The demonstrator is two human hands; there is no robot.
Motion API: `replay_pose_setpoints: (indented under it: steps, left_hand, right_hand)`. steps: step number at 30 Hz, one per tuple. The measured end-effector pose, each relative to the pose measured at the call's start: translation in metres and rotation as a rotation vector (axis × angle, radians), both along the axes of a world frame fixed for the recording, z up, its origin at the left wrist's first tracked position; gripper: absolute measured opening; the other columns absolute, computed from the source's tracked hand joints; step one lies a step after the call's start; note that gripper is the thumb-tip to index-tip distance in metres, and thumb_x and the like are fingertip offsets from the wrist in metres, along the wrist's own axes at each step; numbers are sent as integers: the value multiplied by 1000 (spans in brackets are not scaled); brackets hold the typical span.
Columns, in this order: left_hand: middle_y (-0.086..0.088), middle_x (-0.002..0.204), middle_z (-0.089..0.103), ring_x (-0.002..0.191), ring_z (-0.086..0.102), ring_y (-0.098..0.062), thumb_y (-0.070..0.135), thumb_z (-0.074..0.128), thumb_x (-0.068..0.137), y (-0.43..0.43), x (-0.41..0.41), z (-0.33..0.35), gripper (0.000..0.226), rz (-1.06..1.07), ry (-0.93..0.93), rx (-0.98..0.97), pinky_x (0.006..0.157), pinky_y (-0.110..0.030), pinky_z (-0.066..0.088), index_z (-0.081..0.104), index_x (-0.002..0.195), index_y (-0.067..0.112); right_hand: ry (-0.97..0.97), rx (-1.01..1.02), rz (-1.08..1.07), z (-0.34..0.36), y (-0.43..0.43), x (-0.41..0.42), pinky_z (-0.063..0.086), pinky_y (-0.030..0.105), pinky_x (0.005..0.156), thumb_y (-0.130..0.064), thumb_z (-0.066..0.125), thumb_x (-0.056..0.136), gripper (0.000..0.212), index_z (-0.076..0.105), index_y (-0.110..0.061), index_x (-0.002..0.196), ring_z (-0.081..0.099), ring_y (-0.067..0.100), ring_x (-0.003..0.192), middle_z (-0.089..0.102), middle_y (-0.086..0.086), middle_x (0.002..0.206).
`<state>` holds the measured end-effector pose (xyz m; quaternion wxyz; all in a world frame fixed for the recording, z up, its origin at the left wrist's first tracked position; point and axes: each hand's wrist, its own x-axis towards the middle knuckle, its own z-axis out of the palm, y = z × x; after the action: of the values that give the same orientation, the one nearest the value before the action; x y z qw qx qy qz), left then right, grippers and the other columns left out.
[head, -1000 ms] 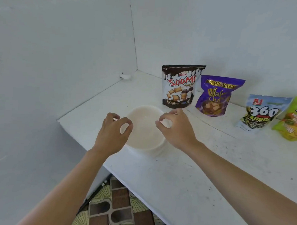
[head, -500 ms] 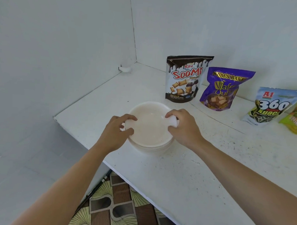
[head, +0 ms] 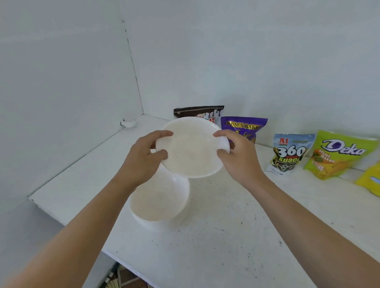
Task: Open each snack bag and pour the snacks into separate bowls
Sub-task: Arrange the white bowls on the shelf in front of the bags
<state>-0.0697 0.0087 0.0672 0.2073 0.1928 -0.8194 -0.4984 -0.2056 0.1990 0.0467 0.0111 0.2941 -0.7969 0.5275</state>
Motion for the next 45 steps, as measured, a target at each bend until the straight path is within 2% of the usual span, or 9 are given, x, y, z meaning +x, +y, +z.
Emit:
replay_pose_setpoints:
  steps: [10,14,20,23,27,32,37,42,45]
  left_hand:
    - [3,135,48,122,48,-23,-9,54,88,122,-103,-59,53,-187,-143,193,103,-37,48,65,124,29]
    - [1,134,47,120,45,-23,-11,52,88,154,-123,-98,52,-220,-253,214,95,-32,43,64,127,22]
    - [5,130,46,122,40,-22,-10,48,89,173,-131,-140,51,-230,-321,201,95,-31,42,60,129,19]
    - [4,133,44,124,40,-23,-6,47,93,168,-130,-152,49,-279,-375,153,98,-35,47,57,133,22]
    - [4,140,44,125,43,-23,6,48,101,160,-123,-164,41,-344,-378,73,98,-33,50,51,135,29]
    - [4,137,48,131,48,-26,22,53,104,157,-127,-152,39,-324,-387,51,104,-38,49,44,141,30]
    - [-2,154,44,140,44,-24,38,49,104,150,-133,-108,40,-292,-427,-81,116,-48,39,48,143,29]
    - [2,99,70,90,66,-11,31,51,104,124,-112,-50,20,-187,-131,-90,81,-31,55,68,111,23]
    - [5,65,61,56,52,-7,31,56,102,100,-86,-26,17,-48,5,-107,59,-25,44,69,96,21]
  right_hand:
    - [-120,109,-270,-52,139,-47,41,6,63,6,60,81,45,68,-18,118,58,19,102,64,1,124]
    - [-229,169,-318,-89,171,-55,41,10,61,6,59,82,43,69,-17,117,57,21,95,65,8,120]
    - [-302,200,-322,-133,187,-52,43,4,63,3,66,80,41,68,-19,114,59,19,98,65,5,122]
    - [-328,210,-316,-143,187,-50,50,16,73,3,68,79,41,68,-19,114,61,23,105,65,5,121]
    - [-343,234,-307,-146,186,-55,44,3,60,0,69,80,39,68,-21,113,61,23,99,63,5,119]
    - [-363,289,-291,-134,180,-62,55,35,82,-7,68,87,33,66,-17,118,61,28,106,62,10,120]
    - [-147,317,-332,-110,163,-63,38,24,90,-12,67,87,32,65,-16,118,53,23,116,59,6,124]
    - [4,84,-237,-59,117,-49,48,19,74,-14,66,90,9,68,-18,98,61,11,87,67,-1,102]
    - [31,-44,-128,-32,80,-32,44,10,62,-13,66,91,3,67,-15,92,60,7,78,68,-4,90]
